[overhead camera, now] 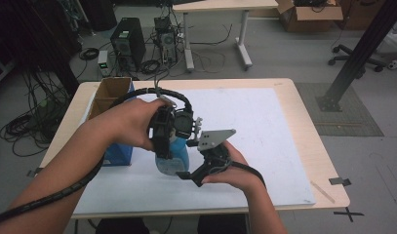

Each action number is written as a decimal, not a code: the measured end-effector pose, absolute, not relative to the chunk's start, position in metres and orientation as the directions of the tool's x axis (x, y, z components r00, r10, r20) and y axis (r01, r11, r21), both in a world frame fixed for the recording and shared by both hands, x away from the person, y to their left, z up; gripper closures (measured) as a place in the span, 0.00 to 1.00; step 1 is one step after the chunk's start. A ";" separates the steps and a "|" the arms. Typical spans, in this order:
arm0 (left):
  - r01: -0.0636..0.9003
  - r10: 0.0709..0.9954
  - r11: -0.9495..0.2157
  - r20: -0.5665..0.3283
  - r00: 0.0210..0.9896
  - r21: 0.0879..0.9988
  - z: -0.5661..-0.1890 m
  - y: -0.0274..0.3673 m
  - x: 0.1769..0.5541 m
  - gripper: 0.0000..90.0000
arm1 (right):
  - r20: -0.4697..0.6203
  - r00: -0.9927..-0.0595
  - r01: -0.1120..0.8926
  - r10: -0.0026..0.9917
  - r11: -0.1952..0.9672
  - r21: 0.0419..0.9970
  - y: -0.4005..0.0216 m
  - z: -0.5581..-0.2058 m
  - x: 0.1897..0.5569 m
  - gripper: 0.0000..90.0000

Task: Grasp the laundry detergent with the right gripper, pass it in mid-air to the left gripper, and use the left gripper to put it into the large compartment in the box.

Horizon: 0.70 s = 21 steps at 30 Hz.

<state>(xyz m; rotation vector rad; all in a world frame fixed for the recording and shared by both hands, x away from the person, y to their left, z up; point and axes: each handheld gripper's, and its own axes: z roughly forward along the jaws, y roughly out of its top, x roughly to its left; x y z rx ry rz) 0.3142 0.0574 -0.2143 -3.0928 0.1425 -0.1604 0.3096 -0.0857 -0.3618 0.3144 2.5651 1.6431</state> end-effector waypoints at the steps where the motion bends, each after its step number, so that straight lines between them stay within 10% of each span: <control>1: -0.073 -0.077 -0.996 0.099 0.992 -0.044 -0.213 0.058 0.315 0.42 | 0.043 -0.974 0.132 0.221 0.404 0.905 -0.092 -0.360 0.310 0.00; 21: 0.283 0.284 -0.959 0.065 0.957 0.023 -0.179 0.072 0.341 0.42 | -0.041 -0.962 0.144 0.272 0.626 0.766 -0.158 -0.310 0.329 0.01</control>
